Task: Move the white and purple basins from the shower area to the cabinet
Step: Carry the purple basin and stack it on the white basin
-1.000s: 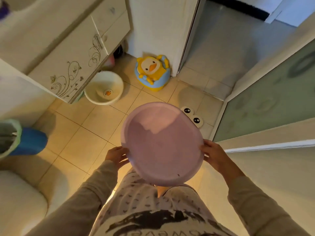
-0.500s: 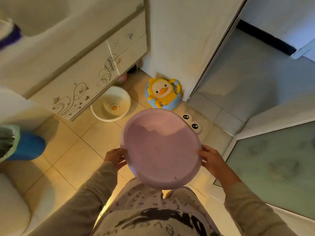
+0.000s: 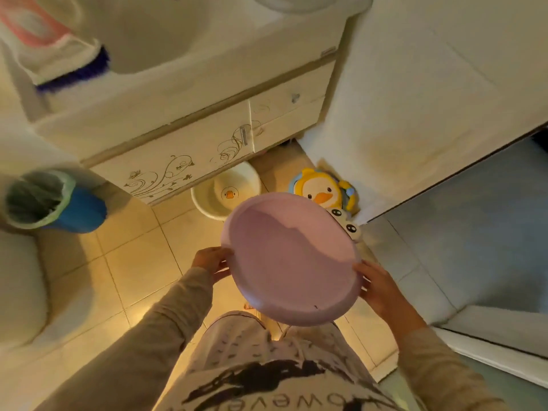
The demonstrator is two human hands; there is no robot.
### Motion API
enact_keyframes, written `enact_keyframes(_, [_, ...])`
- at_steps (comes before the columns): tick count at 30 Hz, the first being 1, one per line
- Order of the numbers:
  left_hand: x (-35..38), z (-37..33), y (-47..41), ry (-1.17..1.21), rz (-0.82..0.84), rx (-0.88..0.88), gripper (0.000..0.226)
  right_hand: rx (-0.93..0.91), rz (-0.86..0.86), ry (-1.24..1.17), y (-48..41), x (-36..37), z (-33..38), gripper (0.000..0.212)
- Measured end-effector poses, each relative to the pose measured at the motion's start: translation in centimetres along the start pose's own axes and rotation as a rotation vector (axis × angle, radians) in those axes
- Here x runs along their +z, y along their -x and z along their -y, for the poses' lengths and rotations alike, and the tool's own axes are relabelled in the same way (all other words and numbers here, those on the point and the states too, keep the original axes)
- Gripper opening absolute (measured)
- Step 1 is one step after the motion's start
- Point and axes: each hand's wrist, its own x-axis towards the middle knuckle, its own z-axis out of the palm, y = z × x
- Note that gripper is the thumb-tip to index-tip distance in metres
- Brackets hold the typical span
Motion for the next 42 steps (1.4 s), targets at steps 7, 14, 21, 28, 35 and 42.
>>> enact_keyframes(7, [1.7,0.1,-0.7,0.255,-0.237,-0.114,0.013,0.067,0.199,0.292,-8.8,2.7,8.0,0.014])
enact_keyframes(14, [3.3,0.3,-1.2,0.465,-0.341,-0.166,0.014,0.128,0.316,0.506,-14.1,5.7,12.7,0.018])
enact_keyframes(21, [4.1,2.6,-4.6,0.611,-0.382,-0.241,0.019,0.197,0.322,0.646,-18.7,8.5,12.7,0.023])
enact_keyframes(28, [3.9,6.8,-16.1,0.541,-0.407,-0.347,0.013,0.275,0.266,0.685,-27.6,9.9,5.9,0.028])
enact_keyframes(35, [3.6,10.4,-31.0,0.311,-0.399,-0.346,0.015,0.315,0.219,0.696,-40.0,12.6,-1.5,0.020])
enact_keyframes(42, [0.6,5.5,-42.4,0.355,-0.363,-0.150,0.020,0.228,0.316,0.636,-49.8,20.1,-2.0,0.020])
